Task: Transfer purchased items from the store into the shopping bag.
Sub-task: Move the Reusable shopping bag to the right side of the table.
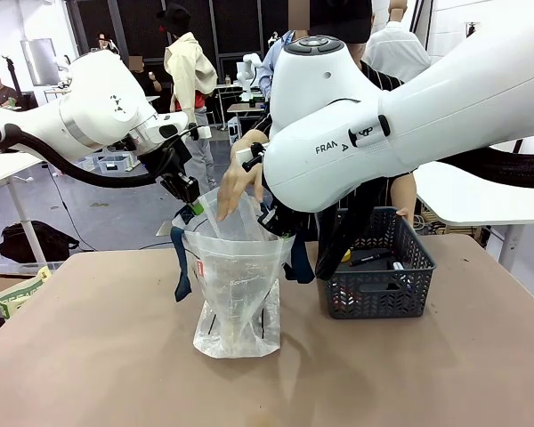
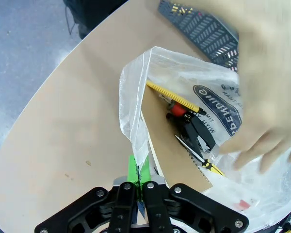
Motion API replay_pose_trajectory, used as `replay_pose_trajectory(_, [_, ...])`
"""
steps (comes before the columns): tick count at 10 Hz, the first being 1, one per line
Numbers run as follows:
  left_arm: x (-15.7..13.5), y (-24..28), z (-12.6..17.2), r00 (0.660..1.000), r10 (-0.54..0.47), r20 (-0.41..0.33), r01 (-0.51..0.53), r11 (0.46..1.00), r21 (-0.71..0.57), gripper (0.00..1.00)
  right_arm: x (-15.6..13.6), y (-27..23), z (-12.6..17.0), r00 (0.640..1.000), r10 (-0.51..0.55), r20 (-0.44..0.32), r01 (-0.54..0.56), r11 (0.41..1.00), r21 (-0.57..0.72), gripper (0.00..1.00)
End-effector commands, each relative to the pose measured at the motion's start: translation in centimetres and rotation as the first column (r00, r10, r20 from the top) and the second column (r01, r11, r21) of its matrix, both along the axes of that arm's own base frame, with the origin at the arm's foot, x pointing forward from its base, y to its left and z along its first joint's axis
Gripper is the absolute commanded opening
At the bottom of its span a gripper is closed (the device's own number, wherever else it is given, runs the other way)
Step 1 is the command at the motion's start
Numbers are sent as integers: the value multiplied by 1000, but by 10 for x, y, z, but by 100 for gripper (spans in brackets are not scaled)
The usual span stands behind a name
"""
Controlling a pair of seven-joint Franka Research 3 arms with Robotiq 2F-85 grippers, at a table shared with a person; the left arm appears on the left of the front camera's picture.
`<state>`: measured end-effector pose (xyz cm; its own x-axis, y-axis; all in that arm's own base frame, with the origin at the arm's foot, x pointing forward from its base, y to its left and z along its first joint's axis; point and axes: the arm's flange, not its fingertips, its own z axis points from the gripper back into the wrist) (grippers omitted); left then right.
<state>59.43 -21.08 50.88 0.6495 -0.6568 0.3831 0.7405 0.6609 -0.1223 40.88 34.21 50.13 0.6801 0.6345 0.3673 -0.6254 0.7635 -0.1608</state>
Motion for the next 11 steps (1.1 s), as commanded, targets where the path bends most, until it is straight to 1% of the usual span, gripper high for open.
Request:
replay_pose_trajectory(1, [-3,3,0,1000,8,12,-8,1000,5,0,-1,-1,1,1000,2,-2,-2,1000,7,0])
replay_pose_trajectory(11, [-3,3,0,1000,8,12,-8,1000,5,0,-1,-1,1,1000,2,-2,-2,1000,7,0])
